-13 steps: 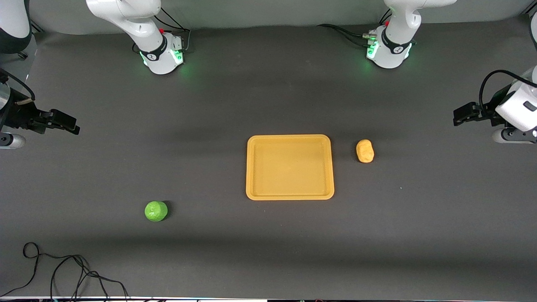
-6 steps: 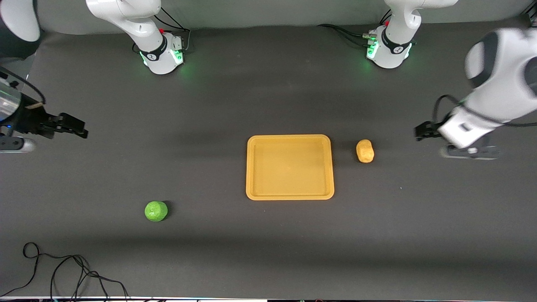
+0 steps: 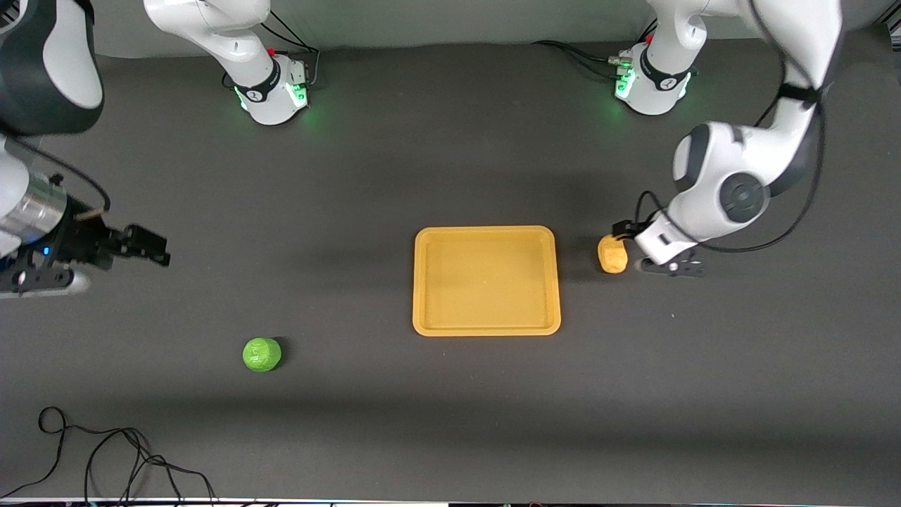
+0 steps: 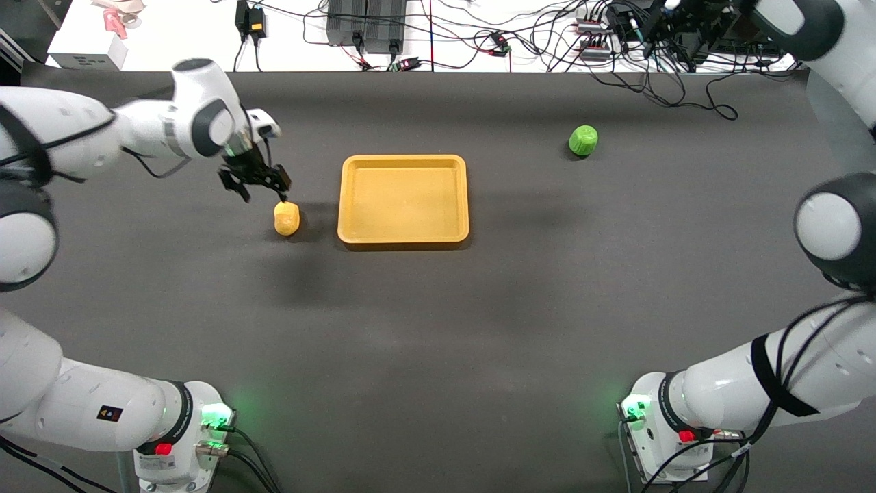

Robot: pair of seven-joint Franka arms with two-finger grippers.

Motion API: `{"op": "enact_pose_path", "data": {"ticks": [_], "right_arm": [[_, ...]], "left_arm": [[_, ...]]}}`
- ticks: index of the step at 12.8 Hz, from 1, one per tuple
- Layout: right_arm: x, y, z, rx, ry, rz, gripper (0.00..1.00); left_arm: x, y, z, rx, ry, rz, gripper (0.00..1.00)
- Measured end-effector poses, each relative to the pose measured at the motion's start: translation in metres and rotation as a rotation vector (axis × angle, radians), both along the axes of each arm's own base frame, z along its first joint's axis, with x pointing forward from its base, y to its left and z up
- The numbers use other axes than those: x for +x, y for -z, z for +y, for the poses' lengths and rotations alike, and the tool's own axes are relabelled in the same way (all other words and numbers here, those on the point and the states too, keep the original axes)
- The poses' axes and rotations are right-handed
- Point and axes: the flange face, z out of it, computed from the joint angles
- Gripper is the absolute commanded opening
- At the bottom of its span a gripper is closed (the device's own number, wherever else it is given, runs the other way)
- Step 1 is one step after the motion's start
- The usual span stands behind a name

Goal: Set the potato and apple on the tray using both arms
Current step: 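Reach the left gripper to the yellow potato while the right gripper reaches the apple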

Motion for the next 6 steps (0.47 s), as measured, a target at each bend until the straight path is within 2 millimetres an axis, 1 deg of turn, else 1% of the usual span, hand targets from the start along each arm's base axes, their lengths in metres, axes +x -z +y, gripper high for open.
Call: {"op": "enact_pose_path", "data": {"ticks": [2,3,4,5,6], "right_arm": [[0.032,0.017,0.008,0.001,-0.01,-0.006,1.0],[0.045,0.028,0.016,0.004,-0.021,-0.003,1.0],[0.055,0.039,0.023,0.008,-0.031,0.001,1.0],[0.061,0.047,0.027,0.011,-0.038,0.006,1.0],[0.065,0.054,0.03,0.011,-0.041,0.011,1.0]], "left_arm": [[0.001,0.042,-0.018,-0.01,-0.033,-0.018,1.0],[-0.001,0.06,-0.022,-0.006,-0.031,-0.017,0.82],[-0.002,0.072,-0.024,-0.002,-0.025,-0.013,0.69],[-0.004,0.08,-0.026,0.001,-0.018,-0.009,0.52],[-0.005,0.082,-0.029,0.001,-0.013,-0.01,0.35]]}}
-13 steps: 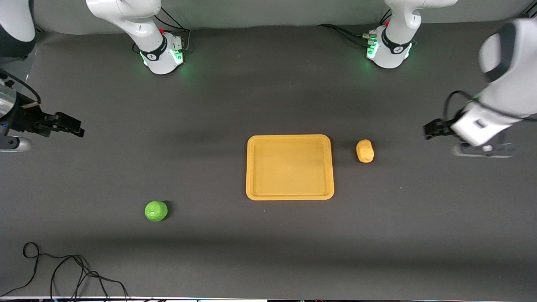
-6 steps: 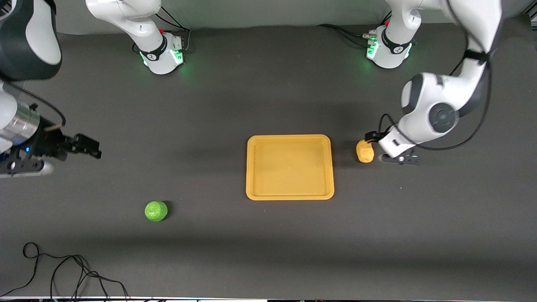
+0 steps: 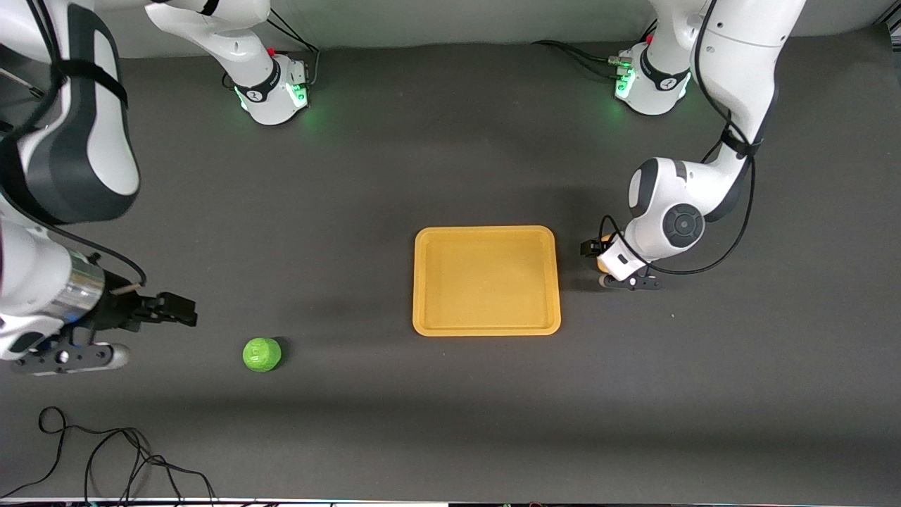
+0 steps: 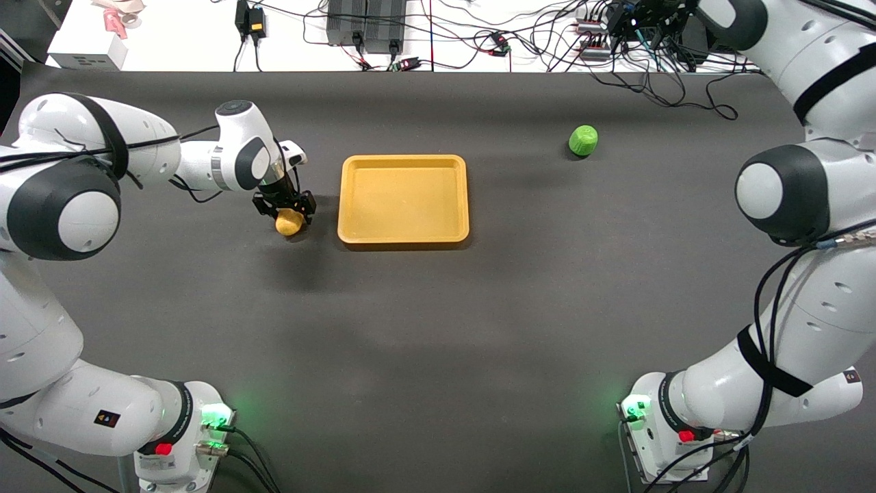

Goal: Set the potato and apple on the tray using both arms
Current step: 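Reach the left gripper to the yellow potato while the right gripper reaches the apple, then grasp the potato with the left gripper while the right gripper grasps the apple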

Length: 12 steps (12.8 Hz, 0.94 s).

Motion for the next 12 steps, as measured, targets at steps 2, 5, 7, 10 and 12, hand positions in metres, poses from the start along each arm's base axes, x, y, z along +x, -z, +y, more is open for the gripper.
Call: {"op": "enact_pose_path", "data": {"ticks": [2,5,7,10,12], "right_arm": [[0.003,0.011,0.0,-0.001,0.0,0.015,1.0],[0.012,0.043,0.001,-0.002,0.0,0.023,1.0],[0.017,0.084,0.002,-0.001,0.001,0.014,1.0],[0.015,0.157,0.002,0.004,0.004,-0.033,1.0],[0.007,0.202,0.001,0.005,0.005,-0.054,1.0]], "left_arm": [[0.005,-0.007,-0.002,-0.005,0.004,-0.014,0.29],[0.034,-0.062,-0.016,-0.036,-0.039,-0.063,0.29],[0.056,-0.112,-0.057,-0.063,-0.092,-0.107,0.29],[0.04,-0.107,-0.131,-0.065,-0.086,-0.087,0.34],[0.024,-0.071,-0.157,-0.042,-0.081,-0.053,0.39]]}}
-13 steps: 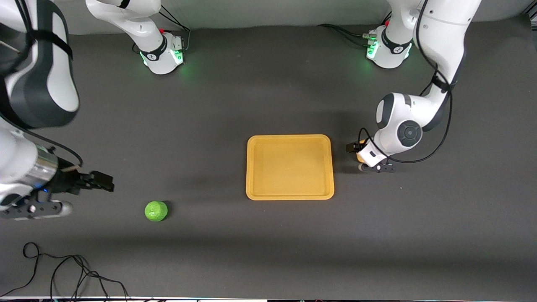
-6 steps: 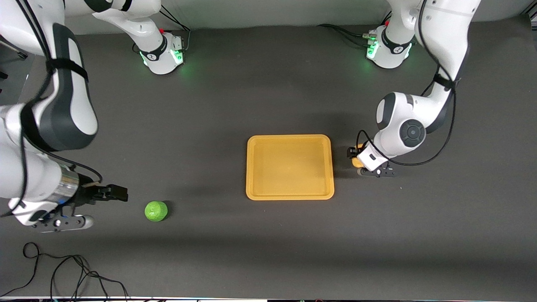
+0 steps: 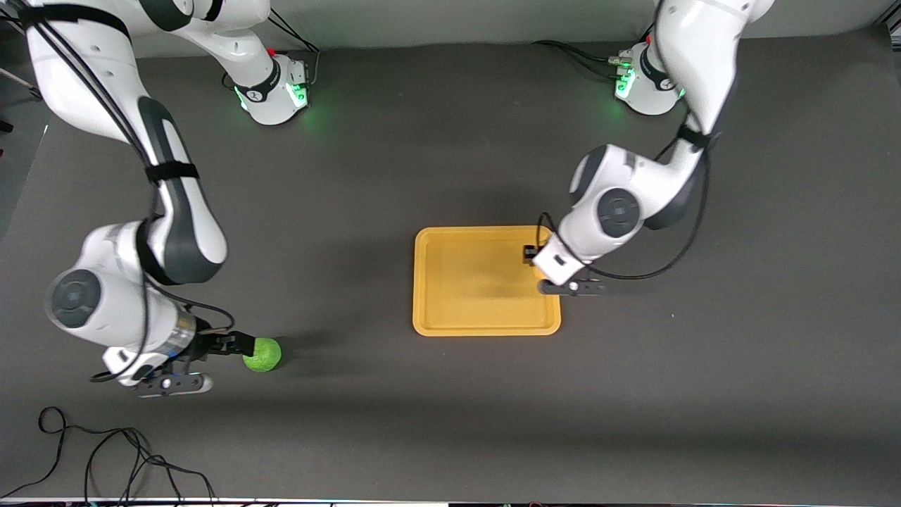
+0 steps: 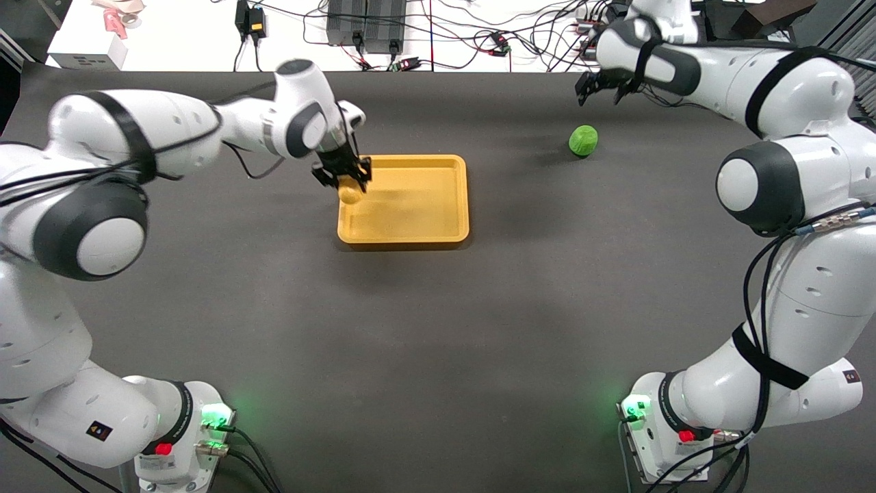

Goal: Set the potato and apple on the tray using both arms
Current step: 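Grasp the potato with the left gripper while the right gripper grasps the apple, then release the potato on the tray while the right gripper lifts the apple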

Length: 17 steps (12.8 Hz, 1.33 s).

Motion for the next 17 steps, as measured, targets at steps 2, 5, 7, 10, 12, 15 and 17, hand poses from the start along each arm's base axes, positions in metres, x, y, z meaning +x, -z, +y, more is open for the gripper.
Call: {"op": "enact_pose_path", "data": {"ticks": [2,5,7,10,12,15,17], "right_arm": [[-0.007,0.039,-0.002,-0.001,0.003,0.004,1.0],[-0.013,0.085,-0.005,0.001,0.008,-0.014,1.0],[-0.017,0.106,-0.006,0.002,0.009,-0.027,1.0],[-0.018,0.114,-0.006,0.002,0.009,-0.029,0.54],[-0.017,0.113,-0.006,0.002,0.009,-0.033,0.42],[-0.01,0.101,-0.005,0.004,0.01,-0.055,0.39],[-0.003,0.07,-0.004,0.005,0.007,-0.057,0.39]], "left_arm": [[-0.005,0.027,-0.007,0.012,0.003,0.015,0.53],[0.0,0.034,-0.003,0.016,-0.01,0.012,0.6],[0.003,0.033,0.0,0.016,-0.017,0.003,0.95],[0.004,0.036,0.003,0.022,-0.02,0.004,1.0],[0.005,0.035,0.004,0.022,-0.024,0.001,1.0],[0.015,0.019,0.003,0.007,-0.033,-0.027,1.0],[0.031,-0.018,0.019,0.006,-0.051,-0.067,1.0]]}}
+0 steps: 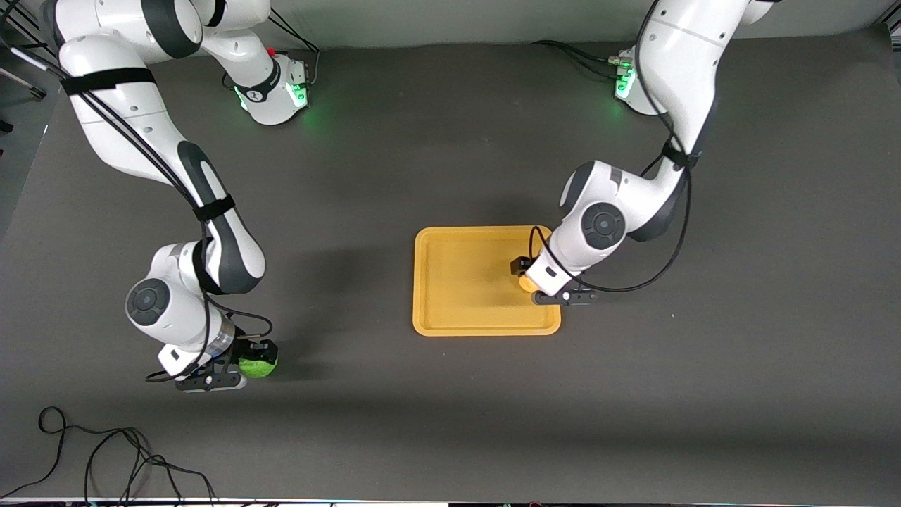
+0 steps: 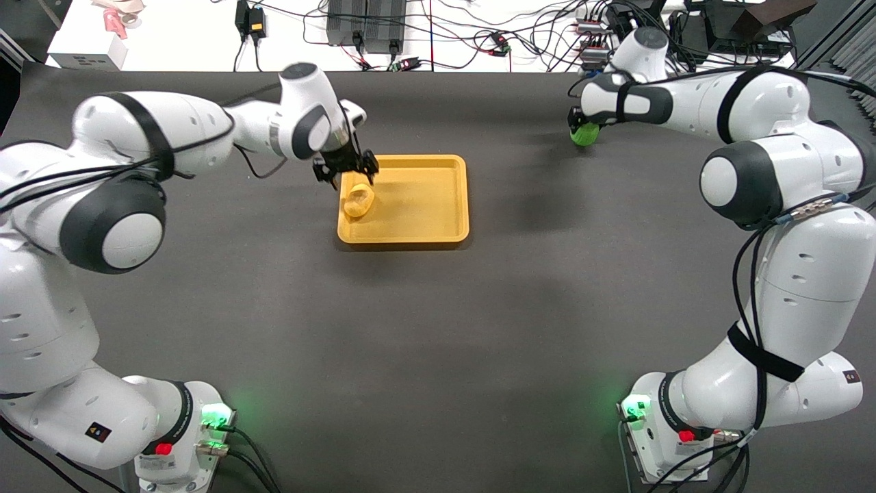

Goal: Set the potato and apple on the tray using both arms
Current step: 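Release the potato on the tray while the right gripper lifts the apple, then carry the green apple over the tray and open the right gripper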

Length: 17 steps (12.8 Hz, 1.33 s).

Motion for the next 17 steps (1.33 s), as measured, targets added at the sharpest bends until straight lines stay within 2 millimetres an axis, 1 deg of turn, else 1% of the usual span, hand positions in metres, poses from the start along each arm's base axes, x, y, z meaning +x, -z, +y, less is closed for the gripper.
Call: {"op": "enact_pose_path", "data": {"ticks": [1,2,3,4,5,6,7,8,9,10,11,12,14,15,17], "right_arm": [[0.001,-0.028,0.0,-0.001,-0.001,0.014,0.39],[-0.001,-0.062,0.0,-0.003,-0.002,0.03,0.39],[-0.007,-0.102,-0.001,-0.004,-0.003,0.048,0.39],[-0.017,-0.145,-0.001,-0.006,-0.004,0.064,0.39],[-0.032,-0.186,-0.002,-0.008,-0.007,0.08,0.39],[-0.048,-0.223,-0.002,-0.01,-0.009,0.097,0.39],[-0.065,-0.256,-0.002,-0.011,-0.013,0.109,0.39],[-0.079,-0.28,0.001,-0.011,-0.021,0.111,0.39],[-0.09,-0.296,0.011,-0.01,-0.036,0.108,0.39],[-0.098,-0.303,0.03,-0.006,-0.047,0.103,0.39],[-0.104,-0.303,0.056,-0.002,-0.04,0.106,0.39],[-0.112,-0.298,0.091,0.001,-0.027,0.115,0.39],[-0.137,-0.286,0.181,0.008,0.034,0.126,0.39],[-0.152,-0.279,0.231,0.015,0.072,0.127,0.39],[-0.18,-0.264,0.334,0.037,0.15,0.119,0.39]], "left_arm": [[0.01,-0.028,0.018,0.023,-0.004,-0.021,1.0],[0.017,-0.059,0.04,0.065,0.003,-0.045,1.0],[0.021,-0.093,0.066,0.122,0.017,-0.07,1.0],[0.023,-0.128,0.095,0.172,0.039,-0.085,1.0],[0.02,-0.161,0.124,0.197,0.083,-0.076,1.0],[0.015,-0.192,0.156,0.206,0.135,-0.039,1.0],[0.01,-0.221,0.187,0.205,0.185,0.007,1.0],[0.006,-0.246,0.215,0.198,0.222,0.037,1.0],[0.005,-0.267,0.238,0.19,0.244,0.037,0.99],[0.005,-0.282,0.256,0.185,0.253,0.02,0.99],[0.004,-0.289,0.269,0.18,0.262,0.011,0.99],[0.001,-0.292,0.278,0.176,0.272,0.013,0.99],[-0.007,-0.296,0.297,0.17,0.265,0.011,1.0],[-0.011,-0.298,0.307,0.168,0.253,0.009,1.0],[-0.015,-0.304,0.335,0.164,0.232,0.002,1.0]]}}
